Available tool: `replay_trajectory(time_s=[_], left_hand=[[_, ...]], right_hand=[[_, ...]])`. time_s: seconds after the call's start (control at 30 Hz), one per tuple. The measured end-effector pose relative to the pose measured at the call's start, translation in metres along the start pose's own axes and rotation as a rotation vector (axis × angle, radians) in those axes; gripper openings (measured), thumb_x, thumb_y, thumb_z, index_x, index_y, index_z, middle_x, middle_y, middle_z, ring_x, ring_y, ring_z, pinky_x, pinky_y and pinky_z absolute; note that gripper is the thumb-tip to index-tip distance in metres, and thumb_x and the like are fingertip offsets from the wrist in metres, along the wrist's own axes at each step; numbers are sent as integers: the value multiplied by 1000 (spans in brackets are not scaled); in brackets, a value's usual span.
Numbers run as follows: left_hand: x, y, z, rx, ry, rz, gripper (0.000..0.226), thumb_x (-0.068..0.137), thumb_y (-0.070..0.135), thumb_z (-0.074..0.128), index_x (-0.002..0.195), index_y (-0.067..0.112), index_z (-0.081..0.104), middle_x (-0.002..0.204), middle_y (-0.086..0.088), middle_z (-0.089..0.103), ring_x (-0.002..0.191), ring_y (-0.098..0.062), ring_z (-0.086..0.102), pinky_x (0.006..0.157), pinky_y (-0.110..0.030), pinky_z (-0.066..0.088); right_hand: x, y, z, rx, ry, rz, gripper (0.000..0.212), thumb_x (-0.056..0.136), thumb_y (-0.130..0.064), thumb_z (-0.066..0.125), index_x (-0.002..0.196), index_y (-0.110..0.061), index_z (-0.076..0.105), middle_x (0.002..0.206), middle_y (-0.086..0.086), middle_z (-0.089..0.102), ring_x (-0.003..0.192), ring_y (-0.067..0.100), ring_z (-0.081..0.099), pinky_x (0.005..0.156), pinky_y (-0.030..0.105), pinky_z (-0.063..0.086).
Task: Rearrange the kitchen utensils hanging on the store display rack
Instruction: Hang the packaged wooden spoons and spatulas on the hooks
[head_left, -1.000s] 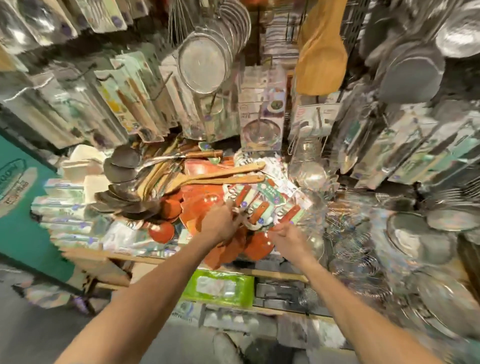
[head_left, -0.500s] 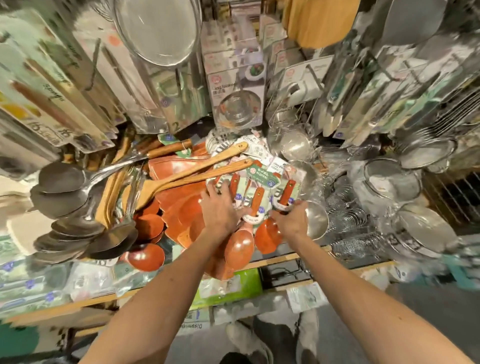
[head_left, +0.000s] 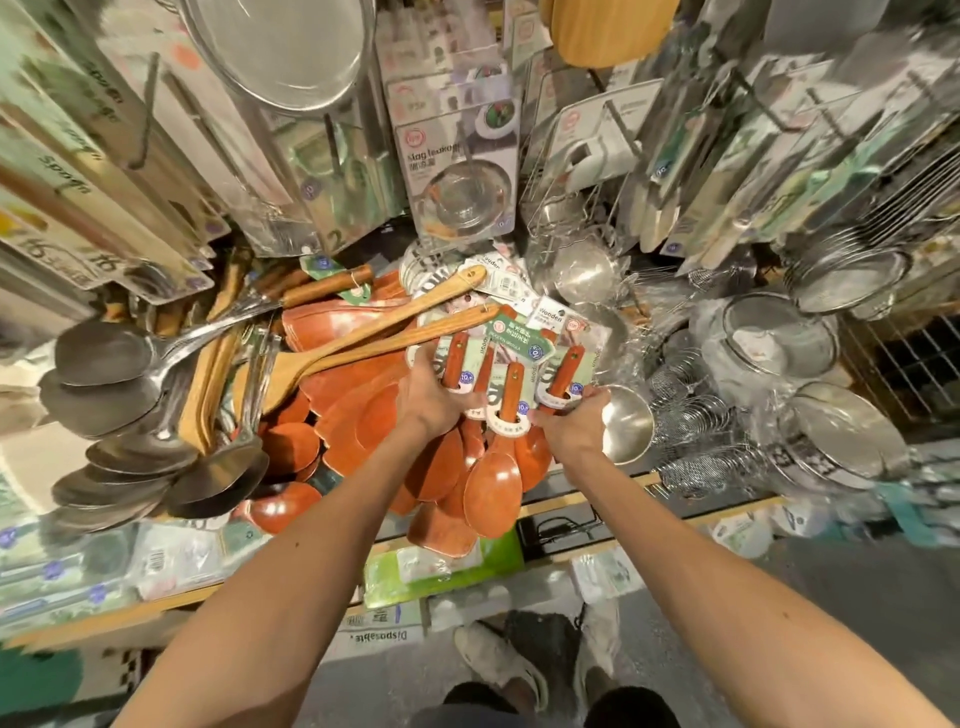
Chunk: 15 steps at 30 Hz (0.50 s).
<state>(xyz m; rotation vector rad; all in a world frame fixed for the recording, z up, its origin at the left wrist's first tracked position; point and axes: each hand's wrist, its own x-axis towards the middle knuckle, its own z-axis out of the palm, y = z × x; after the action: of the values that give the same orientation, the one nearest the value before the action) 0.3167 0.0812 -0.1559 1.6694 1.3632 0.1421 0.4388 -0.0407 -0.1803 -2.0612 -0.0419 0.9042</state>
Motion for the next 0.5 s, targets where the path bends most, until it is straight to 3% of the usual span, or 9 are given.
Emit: replay_trajectory(time_s=[0.13,0.3,0.4,0.5], left_hand=[[-3,2,1,-105,-39,-44,94,64,17,93,139,10,36,112,6,57,116,-21,57,95,-30,47],[-8,4,3,-104,-15,-48,88,65,17,92,134,12,37,115,2,58,107,-18,56,95,-33,48],[-12,-1,1,-70,-14,-12,91,64,19,93,136,14,38,114,5,60,104,-16,57,96,-35,48],[-16,-3,-8,2,-25,-16,89,64,19,92,137,17,41,102,11,59,103,-17,60,95,-36,50]], right_hand=[[-1,0,-6,50,-94,-21,65,79,-4,79,120,-19,30,113,4,63,104,25,64,96,46,53],[-3,-6,-12,47,-200,-75,67,81,5,73,125,-20,29,121,6,62,109,23,62,94,37,53],[-3,-8,-14,-30,-218,-132,73,82,4,72,137,-17,30,112,-4,63,104,17,60,86,29,51],[-2,-9,-15,-134,-185,-169,72,86,-1,70,142,-24,31,102,-12,60,96,18,64,88,40,55]])
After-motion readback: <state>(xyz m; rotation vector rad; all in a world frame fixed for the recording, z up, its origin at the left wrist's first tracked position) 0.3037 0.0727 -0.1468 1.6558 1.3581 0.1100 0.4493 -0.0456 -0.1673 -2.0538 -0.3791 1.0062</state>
